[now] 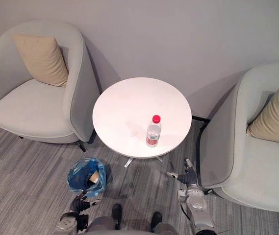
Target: Gather rubbish on tea table into small bin, then transfer packed bag to large trash can.
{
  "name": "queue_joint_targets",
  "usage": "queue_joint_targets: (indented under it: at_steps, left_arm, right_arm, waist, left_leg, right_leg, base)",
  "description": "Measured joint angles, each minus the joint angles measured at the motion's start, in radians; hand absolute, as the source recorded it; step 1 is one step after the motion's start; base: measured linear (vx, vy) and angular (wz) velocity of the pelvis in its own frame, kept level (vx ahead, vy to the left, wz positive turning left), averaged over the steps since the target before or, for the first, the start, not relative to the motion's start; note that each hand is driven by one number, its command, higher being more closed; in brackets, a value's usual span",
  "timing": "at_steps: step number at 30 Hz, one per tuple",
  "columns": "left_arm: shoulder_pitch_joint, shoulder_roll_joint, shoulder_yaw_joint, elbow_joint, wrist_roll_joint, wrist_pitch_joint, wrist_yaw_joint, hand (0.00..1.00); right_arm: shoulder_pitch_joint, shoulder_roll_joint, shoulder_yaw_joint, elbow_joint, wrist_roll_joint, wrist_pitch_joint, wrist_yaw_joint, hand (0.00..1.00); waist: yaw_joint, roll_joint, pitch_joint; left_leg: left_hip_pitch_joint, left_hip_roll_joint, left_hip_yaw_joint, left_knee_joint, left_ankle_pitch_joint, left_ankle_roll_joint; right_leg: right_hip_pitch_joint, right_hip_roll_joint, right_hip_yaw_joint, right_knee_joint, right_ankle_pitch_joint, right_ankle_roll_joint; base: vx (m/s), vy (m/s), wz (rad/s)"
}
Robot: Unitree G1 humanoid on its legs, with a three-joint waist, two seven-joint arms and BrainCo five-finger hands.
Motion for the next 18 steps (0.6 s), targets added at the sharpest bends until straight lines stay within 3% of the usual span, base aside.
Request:
queue_joint_targets:
  at_steps: [13,18]
  left_arm:
    - [0.01,0.0,0.001,-0.019,0.0,-0.019,-0.001,0.0]
    - [0.011,-0.001,0.001,-0.019,0.0,-0.021,-0.001,0.0]
  right_arm:
    - [-0.057,-0.014,0.028,-0.062,-0.037,-0.016,-0.016,0.0]
    - [-0.102,-0.014,0.046,-0.062,-0.037,-0.016,-0.035,0.0]
  waist:
    - [0.003,0.001,-0.014]
    - [0.017,0.007,-0.011]
  left_leg:
    - [0.001,-0.021,-0.03,-0.029,0.009,0.01]
    - [-0.011,-0.023,-0.043,-0.038,0.019,0.012]
  right_leg:
    - [0.021,-0.003,-0.028,-0.028,0.009,0.002]
    - [0.01,-0.004,-0.036,-0.025,0.006,0.005]
  base:
    - [0.05,0.002,0.07]
    - [-0.03,0.0,0.08]
